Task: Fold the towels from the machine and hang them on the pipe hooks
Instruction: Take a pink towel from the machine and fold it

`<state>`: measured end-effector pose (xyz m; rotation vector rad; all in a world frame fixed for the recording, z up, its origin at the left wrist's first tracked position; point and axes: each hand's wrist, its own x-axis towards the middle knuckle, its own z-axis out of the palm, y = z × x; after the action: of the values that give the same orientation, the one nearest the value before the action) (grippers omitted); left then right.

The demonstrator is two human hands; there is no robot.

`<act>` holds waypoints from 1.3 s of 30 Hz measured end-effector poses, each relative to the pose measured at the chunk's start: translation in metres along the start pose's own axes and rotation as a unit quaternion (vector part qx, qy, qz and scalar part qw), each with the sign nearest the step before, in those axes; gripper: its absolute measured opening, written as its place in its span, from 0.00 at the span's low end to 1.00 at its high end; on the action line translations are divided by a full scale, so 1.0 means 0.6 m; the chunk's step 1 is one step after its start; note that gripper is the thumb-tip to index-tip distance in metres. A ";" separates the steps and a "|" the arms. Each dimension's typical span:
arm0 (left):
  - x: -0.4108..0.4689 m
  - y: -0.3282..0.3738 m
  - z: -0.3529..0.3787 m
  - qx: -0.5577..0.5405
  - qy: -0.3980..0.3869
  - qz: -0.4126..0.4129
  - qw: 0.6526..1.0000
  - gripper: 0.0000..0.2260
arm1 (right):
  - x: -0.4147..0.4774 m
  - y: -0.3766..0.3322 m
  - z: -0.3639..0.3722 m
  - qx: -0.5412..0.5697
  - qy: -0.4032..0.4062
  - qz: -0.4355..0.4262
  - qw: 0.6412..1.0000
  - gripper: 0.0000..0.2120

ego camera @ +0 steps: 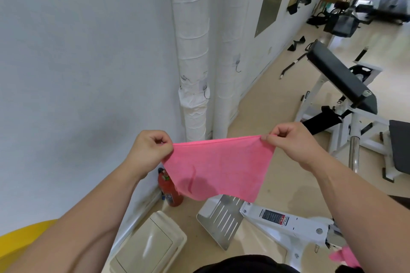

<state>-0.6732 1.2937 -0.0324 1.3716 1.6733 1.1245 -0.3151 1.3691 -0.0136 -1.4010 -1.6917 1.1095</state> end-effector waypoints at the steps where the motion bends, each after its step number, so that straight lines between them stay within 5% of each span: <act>1: -0.001 -0.004 0.003 -0.020 0.009 -0.015 1.000 0.09 | -0.001 0.005 0.002 0.006 -0.001 0.009 1.000 0.13; 14: -0.016 -0.031 0.012 -0.172 0.033 -0.105 0.979 0.17 | -0.016 0.023 0.022 0.201 -0.003 0.081 0.976 0.12; 25: -0.053 -0.044 0.042 -0.098 0.081 -0.177 0.976 0.16 | -0.054 0.040 0.065 0.020 0.026 0.123 0.992 0.16; 29: -0.082 -0.026 0.053 -0.075 0.073 -0.153 0.983 0.16 | -0.071 0.013 0.082 -0.051 -0.046 0.090 0.994 0.17; 35: -0.135 0.021 0.096 -0.147 0.036 -0.138 0.979 0.14 | -0.099 -0.033 0.146 0.033 -0.182 0.063 0.981 0.25; 39: -0.155 0.039 0.114 -0.191 0.018 -0.111 0.975 0.14 | -0.109 -0.047 0.179 0.058 -0.173 0.026 0.983 0.14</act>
<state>-0.5837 1.2179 -0.0386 0.9047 1.4931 1.2647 -0.4088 1.2824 -0.0313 -1.2383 -1.7989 1.5283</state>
